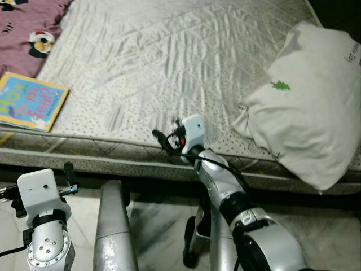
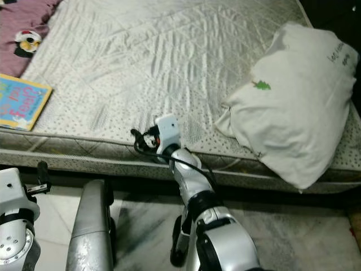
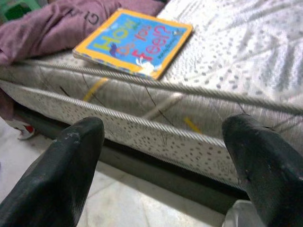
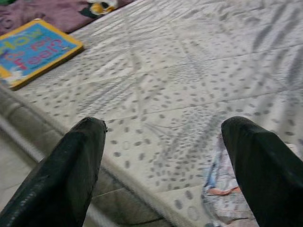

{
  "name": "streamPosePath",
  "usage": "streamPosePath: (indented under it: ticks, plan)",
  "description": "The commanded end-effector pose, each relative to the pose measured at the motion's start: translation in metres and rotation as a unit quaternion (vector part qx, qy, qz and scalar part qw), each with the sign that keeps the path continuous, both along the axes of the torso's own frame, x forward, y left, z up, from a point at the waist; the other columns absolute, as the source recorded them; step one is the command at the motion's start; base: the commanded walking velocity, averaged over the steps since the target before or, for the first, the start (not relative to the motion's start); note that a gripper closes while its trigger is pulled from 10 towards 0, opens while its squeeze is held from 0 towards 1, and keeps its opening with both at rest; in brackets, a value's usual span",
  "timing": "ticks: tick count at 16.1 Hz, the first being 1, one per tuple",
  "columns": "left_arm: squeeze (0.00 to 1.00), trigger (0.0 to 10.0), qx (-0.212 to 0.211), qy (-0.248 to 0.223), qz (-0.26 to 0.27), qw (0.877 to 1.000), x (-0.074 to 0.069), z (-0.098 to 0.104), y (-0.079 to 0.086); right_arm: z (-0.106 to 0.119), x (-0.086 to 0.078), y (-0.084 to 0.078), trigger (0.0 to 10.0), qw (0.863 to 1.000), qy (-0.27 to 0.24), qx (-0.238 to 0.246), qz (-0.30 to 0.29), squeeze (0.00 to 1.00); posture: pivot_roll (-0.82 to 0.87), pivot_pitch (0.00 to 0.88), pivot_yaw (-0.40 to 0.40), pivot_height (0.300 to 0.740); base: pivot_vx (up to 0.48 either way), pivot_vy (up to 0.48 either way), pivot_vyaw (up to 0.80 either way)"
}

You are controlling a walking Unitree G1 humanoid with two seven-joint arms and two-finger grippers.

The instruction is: Clean up the room

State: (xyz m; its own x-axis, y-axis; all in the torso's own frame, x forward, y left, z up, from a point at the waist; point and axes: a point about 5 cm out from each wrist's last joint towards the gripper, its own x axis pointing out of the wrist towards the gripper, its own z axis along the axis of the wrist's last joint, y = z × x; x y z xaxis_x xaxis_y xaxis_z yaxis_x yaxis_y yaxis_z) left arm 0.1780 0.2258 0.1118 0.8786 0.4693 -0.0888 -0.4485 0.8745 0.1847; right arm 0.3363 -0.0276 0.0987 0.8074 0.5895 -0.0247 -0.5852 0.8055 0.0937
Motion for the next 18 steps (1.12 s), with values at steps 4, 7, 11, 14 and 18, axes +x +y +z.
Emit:
streamPosePath:
  ticks: [4,7,11,14,18]
  plan:
    - [0.00,10.0,-0.002,0.008,0.003,1.000,-0.009,-0.001,-0.005,0.001,0.007,-0.006,10.0,1.000,0.002,-0.011,-0.029,0.00,0.23,0.214,-0.122,0.503,0.000,0.000,0.00]
    - [0.00,10.0,0.000,0.019,0.007,1.000,-0.022,0.000,-0.006,0.006,0.014,-0.009,10.0,0.998,-0.004,-0.018,-0.060,0.00,0.25,0.256,-0.133,0.503,0.000,0.000,0.00]
    - [0.00,10.0,0.010,0.010,-0.001,1.000,-0.029,0.011,-0.014,0.028,0.026,-0.002,10.0,0.994,-0.034,-0.011,-0.108,0.00,0.29,0.304,-0.148,0.503,0.000,0.000,0.00]
    - [0.00,10.0,-0.001,0.012,-0.012,1.000,-0.040,0.015,-0.020,0.036,0.030,0.006,10.0,0.993,-0.036,-0.020,-0.110,0.00,0.30,0.331,-0.153,0.503,0.000,0.000,0.00]
    - [0.00,10.0,-0.007,0.033,-0.011,0.999,-0.055,0.016,-0.026,0.042,0.034,0.007,10.0,0.990,-0.046,-0.030,-0.131,0.00,0.31,0.366,-0.155,0.503,0.000,0.000,0.00]
